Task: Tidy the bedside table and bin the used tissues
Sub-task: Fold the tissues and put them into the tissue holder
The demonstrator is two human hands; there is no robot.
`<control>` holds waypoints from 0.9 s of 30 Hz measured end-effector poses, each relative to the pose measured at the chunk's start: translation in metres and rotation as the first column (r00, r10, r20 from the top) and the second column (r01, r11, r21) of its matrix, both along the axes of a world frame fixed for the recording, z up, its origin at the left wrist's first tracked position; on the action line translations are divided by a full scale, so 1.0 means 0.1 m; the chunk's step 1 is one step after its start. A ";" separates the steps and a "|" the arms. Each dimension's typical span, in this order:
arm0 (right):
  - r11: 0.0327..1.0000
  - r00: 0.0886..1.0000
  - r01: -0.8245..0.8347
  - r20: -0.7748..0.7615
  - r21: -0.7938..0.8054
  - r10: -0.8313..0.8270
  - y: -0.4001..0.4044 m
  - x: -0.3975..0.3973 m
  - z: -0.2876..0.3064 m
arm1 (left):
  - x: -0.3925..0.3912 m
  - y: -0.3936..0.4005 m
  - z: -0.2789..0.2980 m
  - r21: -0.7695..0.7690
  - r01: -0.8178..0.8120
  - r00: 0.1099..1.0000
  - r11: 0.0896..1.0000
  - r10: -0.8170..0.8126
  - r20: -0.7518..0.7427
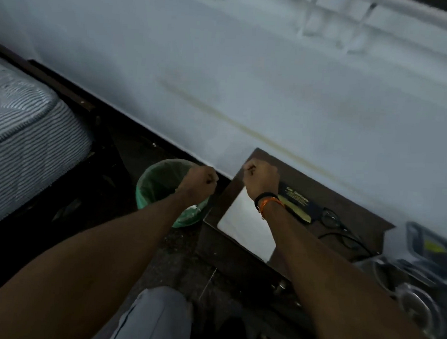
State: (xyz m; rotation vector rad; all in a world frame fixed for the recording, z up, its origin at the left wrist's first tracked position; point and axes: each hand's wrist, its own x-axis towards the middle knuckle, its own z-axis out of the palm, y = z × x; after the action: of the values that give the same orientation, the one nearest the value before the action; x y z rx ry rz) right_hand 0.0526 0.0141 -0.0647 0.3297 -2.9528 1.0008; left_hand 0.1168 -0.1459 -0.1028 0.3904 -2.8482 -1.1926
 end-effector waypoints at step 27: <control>0.721 0.617 0.693 0.525 -0.010 -0.586 0.79 0.52 -0.46 | -0.12 0.82 -0.20 -0.055 -0.045 0.964 0.997 0.058 0.259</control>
State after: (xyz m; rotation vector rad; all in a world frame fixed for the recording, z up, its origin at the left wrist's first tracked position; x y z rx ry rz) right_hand 0.1046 0.0936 -0.1103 -1.0946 -2.8569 1.3871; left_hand 0.1050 -0.0640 -0.1227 0.6612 -3.0561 -1.1374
